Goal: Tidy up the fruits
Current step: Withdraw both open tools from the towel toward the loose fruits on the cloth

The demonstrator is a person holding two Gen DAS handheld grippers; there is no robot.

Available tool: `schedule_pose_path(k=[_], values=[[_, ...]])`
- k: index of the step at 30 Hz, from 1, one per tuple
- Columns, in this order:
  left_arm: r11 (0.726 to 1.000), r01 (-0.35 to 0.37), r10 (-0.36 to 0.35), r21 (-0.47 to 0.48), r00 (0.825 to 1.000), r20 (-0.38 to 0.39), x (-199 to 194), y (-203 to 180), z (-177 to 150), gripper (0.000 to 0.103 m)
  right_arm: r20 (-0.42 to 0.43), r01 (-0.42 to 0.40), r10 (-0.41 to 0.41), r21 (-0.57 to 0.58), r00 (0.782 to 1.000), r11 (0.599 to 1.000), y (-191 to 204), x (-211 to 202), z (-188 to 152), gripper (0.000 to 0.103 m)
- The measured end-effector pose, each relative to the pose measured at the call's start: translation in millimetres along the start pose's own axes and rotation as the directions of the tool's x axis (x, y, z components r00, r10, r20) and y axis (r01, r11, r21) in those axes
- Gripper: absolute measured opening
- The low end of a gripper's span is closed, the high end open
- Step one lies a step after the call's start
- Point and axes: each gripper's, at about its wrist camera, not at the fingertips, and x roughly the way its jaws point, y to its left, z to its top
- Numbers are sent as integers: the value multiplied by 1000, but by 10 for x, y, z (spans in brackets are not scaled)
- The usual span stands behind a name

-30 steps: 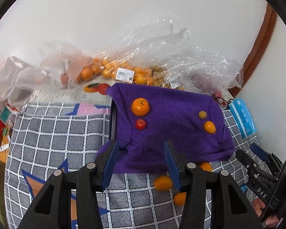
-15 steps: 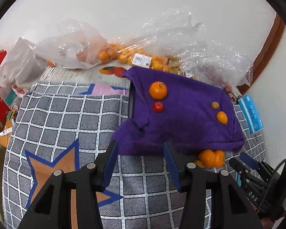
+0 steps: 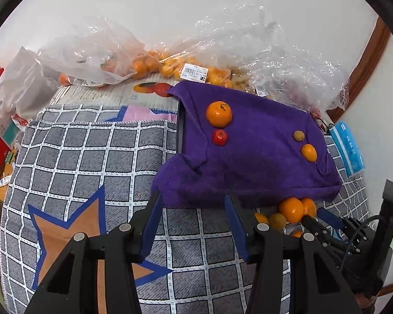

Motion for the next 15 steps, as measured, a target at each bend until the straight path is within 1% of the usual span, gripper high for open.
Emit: schedule_pose_path(k=[8, 13, 15], values=[[1000, -5, 5, -1, 1000, -25, 79, -5, -52, 47, -1, -15, 15, -41, 1000, 999, 20, 71, 12, 43], [1000, -2, 2, 15, 999, -40, 118, -65, -71, 47, 10, -34, 35, -51, 999, 998, -28, 92, 12, 46], [1000, 1, 0, 28, 999, -42, 122, -109, -89, 47, 13, -56, 57, -55, 998, 997, -39, 86, 7, 42]])
